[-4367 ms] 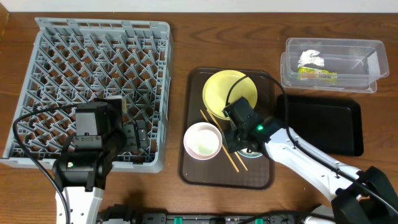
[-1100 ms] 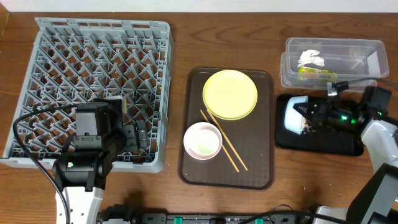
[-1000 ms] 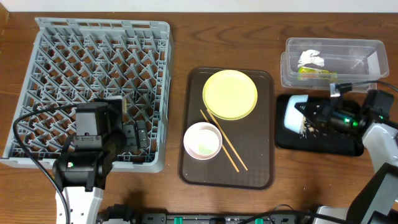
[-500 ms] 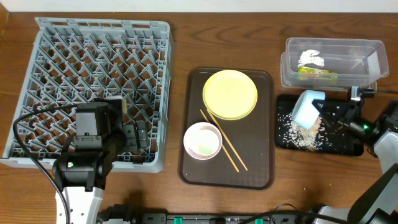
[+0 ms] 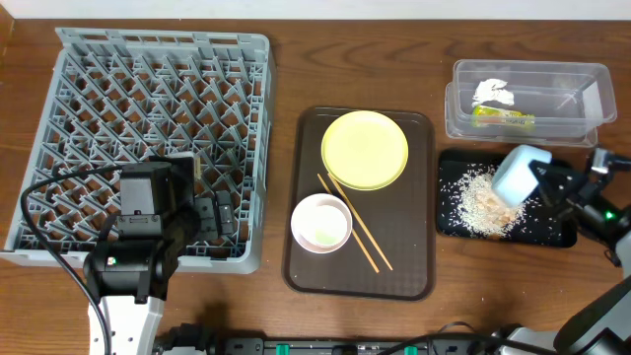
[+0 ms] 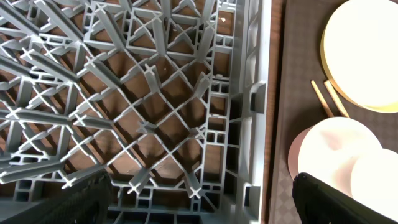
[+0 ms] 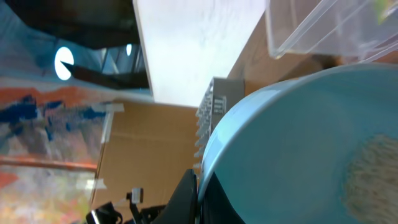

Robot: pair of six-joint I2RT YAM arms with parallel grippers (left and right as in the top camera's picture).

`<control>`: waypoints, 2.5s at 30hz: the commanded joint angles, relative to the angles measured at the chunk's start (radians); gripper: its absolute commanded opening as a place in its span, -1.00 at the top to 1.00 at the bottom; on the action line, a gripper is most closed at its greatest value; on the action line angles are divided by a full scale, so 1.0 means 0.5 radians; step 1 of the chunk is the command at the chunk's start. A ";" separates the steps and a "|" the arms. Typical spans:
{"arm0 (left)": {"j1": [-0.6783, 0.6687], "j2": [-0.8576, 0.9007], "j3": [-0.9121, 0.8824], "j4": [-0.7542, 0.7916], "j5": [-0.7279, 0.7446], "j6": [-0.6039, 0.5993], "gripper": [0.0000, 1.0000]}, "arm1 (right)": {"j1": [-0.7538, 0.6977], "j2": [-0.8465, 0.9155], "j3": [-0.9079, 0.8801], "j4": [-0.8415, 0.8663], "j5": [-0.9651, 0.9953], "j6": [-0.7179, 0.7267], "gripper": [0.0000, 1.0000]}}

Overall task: Sort waste into correct bins and load items into the dishwasher
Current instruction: 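Carry the blue bowl over the black tray and tip out the rice, then place the blue bowl into the yellow plate and grasp the white cup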

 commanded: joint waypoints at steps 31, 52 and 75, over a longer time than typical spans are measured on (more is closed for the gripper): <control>-0.008 0.001 0.051 -0.005 0.013 -0.002 -0.87 | 0.246 -0.021 -0.012 0.225 0.014 0.104 0.98; -0.008 0.001 0.051 -0.005 0.013 -0.002 -0.87 | 0.660 -0.167 0.142 0.146 0.644 0.166 0.98; -0.008 0.001 0.051 -0.007 0.013 -0.002 -0.88 | 2.416 0.086 0.571 0.280 2.682 -0.272 0.98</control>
